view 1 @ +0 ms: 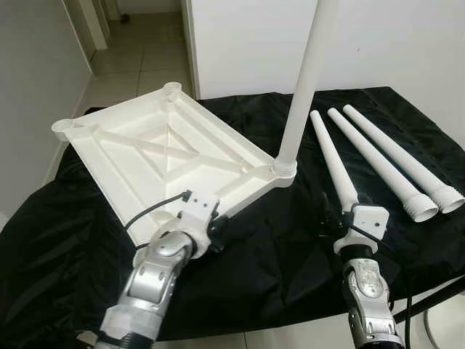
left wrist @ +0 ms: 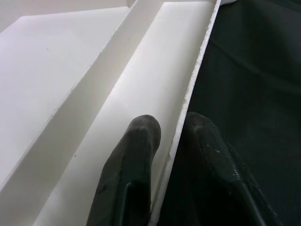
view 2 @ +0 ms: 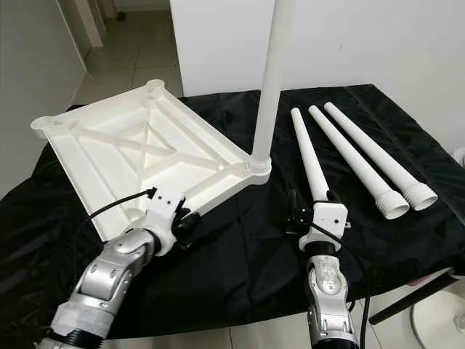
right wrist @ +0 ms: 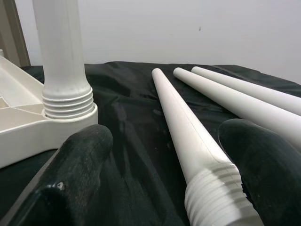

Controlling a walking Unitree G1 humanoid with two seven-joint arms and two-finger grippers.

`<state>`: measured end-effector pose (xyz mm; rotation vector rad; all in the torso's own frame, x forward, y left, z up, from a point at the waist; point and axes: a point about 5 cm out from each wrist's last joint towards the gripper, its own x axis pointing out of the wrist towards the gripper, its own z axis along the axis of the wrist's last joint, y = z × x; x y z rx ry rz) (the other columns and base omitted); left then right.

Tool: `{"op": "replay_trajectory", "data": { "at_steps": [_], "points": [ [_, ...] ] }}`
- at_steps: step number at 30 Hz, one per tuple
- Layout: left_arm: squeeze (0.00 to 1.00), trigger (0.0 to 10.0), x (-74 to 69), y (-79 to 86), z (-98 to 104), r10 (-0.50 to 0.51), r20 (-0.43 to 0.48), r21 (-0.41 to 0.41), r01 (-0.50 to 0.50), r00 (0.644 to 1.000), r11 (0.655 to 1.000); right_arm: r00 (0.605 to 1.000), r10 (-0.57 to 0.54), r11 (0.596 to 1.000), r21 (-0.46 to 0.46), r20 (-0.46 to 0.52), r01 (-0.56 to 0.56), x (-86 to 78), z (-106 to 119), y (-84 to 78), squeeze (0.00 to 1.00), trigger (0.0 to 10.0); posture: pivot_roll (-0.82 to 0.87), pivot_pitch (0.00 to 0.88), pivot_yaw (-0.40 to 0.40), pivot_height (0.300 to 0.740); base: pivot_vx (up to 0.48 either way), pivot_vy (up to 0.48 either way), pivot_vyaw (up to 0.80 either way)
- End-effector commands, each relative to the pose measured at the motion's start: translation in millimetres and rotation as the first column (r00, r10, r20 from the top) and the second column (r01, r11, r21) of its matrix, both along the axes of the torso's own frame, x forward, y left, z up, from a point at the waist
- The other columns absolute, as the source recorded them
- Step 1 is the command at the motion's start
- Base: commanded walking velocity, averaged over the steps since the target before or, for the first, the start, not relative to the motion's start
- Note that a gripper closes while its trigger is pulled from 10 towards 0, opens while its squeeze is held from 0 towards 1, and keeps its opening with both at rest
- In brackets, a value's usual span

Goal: Building children table

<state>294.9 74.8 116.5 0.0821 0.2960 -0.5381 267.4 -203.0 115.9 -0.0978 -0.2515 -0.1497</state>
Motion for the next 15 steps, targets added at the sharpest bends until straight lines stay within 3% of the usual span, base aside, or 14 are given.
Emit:
{"op": "replay_trajectory", "data": {
  "at_steps": [1,2,3,6,10,11,13,14,15],
  "points": [
    [0.00,8.9,6.6,1.6,8,0.101,0.036,0.029,-0.102,0.994,0.994,1.000,-0.003,1.000,0.011,-0.002,0.003,0.0,-2,1.8,0.00,10.0,-0.08,0.025,0.070,0.740,0.000,0.000,0.00],
    [0.00,8.9,6.6,1.6,8,0.101,0.036,0.029,-0.102,0.994,0.994,1.000,-0.003,1.000,0.011,-0.002,0.003,0.0,-2,1.8,0.00,10.0,-0.08,0.025,0.070,0.740,0.000,0.000,0.00],
    [0.00,10.0,6.5,-1.5,10,0.099,0.040,0.021,-0.100,0.994,0.995,1.000,-0.004,1.000,0.011,-0.002,0.004,0.1,-2,1.9,0.00,10.0,-0.08,0.024,0.070,0.740,0.000,0.000,0.00],
    [0.00,10.0,4.2,-8.1,13,0.033,0.073,0.043,-0.036,0.997,0.998,1.000,-0.008,1.000,0.012,-0.001,0.008,0.6,-1,2.1,0.00,10.0,-0.08,0.024,0.073,0.740,0.000,0.000,0.00],
    [0.00,10.0,-3.2,-12.6,24,-0.090,0.219,0.076,0.075,0.972,0.994,1.000,-0.011,1.000,0.013,-0.001,0.011,-0.2,-2,1.5,0.00,10.0,-0.08,0.026,0.073,0.740,0.000,0.000,0.00],
    [0.18,10.0,-8.5,-13.0,27,-0.143,0.228,0.043,0.136,0.963,0.990,1.000,-0.011,1.000,0.013,-0.002,0.011,-0.3,-2,1.6,0.00,10.0,-0.07,0.029,0.072,0.740,0.000,0.000,0.00],
    [0.18,10.0,-8.5,-13.0,27,-0.143,0.228,0.043,0.136,0.963,0.990,1.000,-0.011,1.000,0.013,-0.002,0.011,-0.3,-2,1.6,0.00,10.0,-0.07,0.029,0.072,0.740,0.000,0.000,0.00],
    [1.00,10.0,-13.0,-12.7,28,-0.188,0.229,0.021,0.188,0.955,0.982,1.000,-0.010,1.000,0.013,-0.004,0.010,-0.2,-3,1.8,0.00,10.0,-0.07,0.030,0.073,0.740,0.000,0.000,0.00],
    [1.00,10.0,-16.2,-11.4,29,-0.219,0.237,0.008,0.224,0.946,0.975,1.000,-0.010,1.000,0.013,-0.005,0.010,0.0,-3,1.9,0.00,10.0,-0.07,0.031,0.073,0.740,0.000,0.000,0.00]
  ]
}}
